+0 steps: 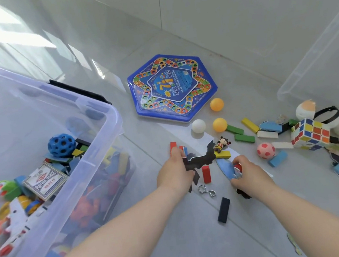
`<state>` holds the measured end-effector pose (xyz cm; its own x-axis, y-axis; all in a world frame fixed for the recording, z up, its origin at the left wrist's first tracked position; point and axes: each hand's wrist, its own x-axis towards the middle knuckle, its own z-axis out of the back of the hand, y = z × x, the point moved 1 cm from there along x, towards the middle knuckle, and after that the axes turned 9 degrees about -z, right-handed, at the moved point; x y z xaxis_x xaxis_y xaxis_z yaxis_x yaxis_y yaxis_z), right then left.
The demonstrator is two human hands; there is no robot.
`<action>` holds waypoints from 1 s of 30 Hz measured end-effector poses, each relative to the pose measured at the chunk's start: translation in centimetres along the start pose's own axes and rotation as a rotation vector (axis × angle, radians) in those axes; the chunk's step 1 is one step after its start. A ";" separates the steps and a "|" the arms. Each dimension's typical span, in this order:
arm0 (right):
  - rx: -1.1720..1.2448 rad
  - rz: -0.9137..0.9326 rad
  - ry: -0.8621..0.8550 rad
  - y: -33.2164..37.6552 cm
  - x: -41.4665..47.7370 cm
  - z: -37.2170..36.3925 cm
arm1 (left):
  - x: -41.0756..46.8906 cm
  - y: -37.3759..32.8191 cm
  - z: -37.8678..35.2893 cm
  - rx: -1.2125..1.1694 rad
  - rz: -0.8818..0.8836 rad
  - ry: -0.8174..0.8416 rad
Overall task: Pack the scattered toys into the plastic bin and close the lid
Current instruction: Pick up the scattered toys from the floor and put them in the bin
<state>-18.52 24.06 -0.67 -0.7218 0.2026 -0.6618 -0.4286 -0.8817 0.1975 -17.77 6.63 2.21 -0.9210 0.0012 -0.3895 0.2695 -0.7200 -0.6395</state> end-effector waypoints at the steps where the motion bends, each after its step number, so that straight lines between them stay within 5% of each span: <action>1: -0.018 -0.007 0.000 0.2 -0.2 0.0 | -0.4 -0.5 0.5 0.036 -0.058 0.007; 10: -0.256 0.031 -0.106 0.9 -0.9 0.0 | -4.5 -4.6 8.8 -0.128 -0.313 -0.150; 15: -0.211 0.003 -0.066 0.4 -0.8 0.2 | -8.8 -3.6 15.5 -0.295 -0.308 -0.380; 20: 0.149 0.074 -0.052 2.8 -1.9 1.3 | -10.2 -0.2 20.3 -0.309 -0.251 -0.615; 25: 0.535 0.368 -0.074 10.2 -6.3 4.3 | -11.0 4.7 24.3 -0.154 -0.143 -0.864; 30: 0.758 0.716 -0.140 19.2 -12.4 5.6 | -10.7 9.3 23.5 0.026 0.010 -0.726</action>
<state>-20.91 7.00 15.38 -0.9766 -0.1705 -0.1312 -0.0695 -0.3271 0.9424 -12.04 -16.39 16.05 -0.8754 -0.4600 0.1488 0.2804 -0.7337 -0.6189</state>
